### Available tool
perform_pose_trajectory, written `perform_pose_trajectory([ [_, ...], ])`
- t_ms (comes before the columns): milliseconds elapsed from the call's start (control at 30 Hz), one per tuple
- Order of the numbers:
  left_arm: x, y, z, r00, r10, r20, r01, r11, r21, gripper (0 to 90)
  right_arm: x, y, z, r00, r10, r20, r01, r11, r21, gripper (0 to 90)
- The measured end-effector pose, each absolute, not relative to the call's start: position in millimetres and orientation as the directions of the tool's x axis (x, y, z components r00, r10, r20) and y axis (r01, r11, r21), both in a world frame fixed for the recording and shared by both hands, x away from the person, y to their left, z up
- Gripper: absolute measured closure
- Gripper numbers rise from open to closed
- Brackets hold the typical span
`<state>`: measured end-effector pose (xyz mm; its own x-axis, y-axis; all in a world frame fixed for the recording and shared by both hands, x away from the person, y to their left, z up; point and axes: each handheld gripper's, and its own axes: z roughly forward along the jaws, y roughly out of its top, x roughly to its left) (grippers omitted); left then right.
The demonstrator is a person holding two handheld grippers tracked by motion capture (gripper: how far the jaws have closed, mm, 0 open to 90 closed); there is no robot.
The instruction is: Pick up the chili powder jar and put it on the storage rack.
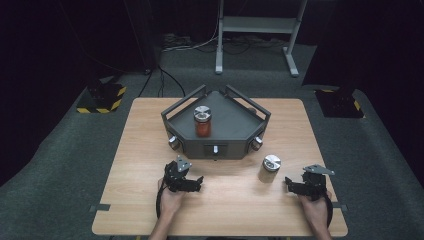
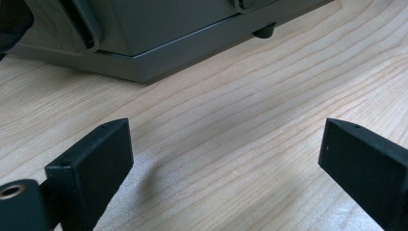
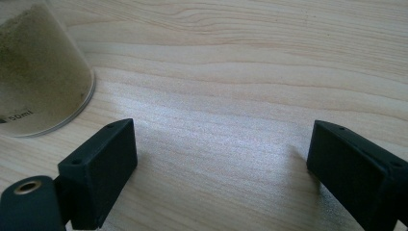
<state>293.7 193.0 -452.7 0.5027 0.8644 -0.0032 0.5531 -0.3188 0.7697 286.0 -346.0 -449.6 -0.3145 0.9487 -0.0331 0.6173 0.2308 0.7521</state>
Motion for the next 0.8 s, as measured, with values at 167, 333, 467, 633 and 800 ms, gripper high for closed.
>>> perform_pose_trajectory([
  [167, 294.1, 192.9, -454.8, 0.493, 0.870, -0.002, 0.558, -0.315, 0.768, 5.0, 286.0, -346.0, -449.6, -0.314, 0.949, -0.033, 0.617, 0.231, 0.752, 10.3],
  [333, 295.4, 192.2, -455.8, 0.491, 0.871, 0.004, 0.563, -0.321, 0.762, 5.1, 286.0, -346.0, -449.6, -0.315, 0.949, -0.033, 0.617, 0.231, 0.752, 10.3],
  [467, 296.4, 193.1, -457.3, 0.489, 0.873, -0.002, 0.568, -0.316, 0.760, 5.1, 286.0, -346.0, -449.6, -0.314, 0.949, -0.033, 0.617, 0.231, 0.752, 10.3],
  [633, 297.6, 192.0, -458.5, 0.489, 0.872, -0.006, 0.574, -0.317, 0.755, 5.2, 286.0, -346.0, -449.6, -0.314, 0.949, -0.033, 0.617, 0.231, 0.752, 10.3],
  [800, 299.6, 188.8, -456.9, 0.495, 0.869, 0.003, 0.582, -0.335, 0.741, 4.4, 286.0, -346.0, -449.6, -0.314, 0.949, -0.033, 0.617, 0.231, 0.752, 10.3],
])
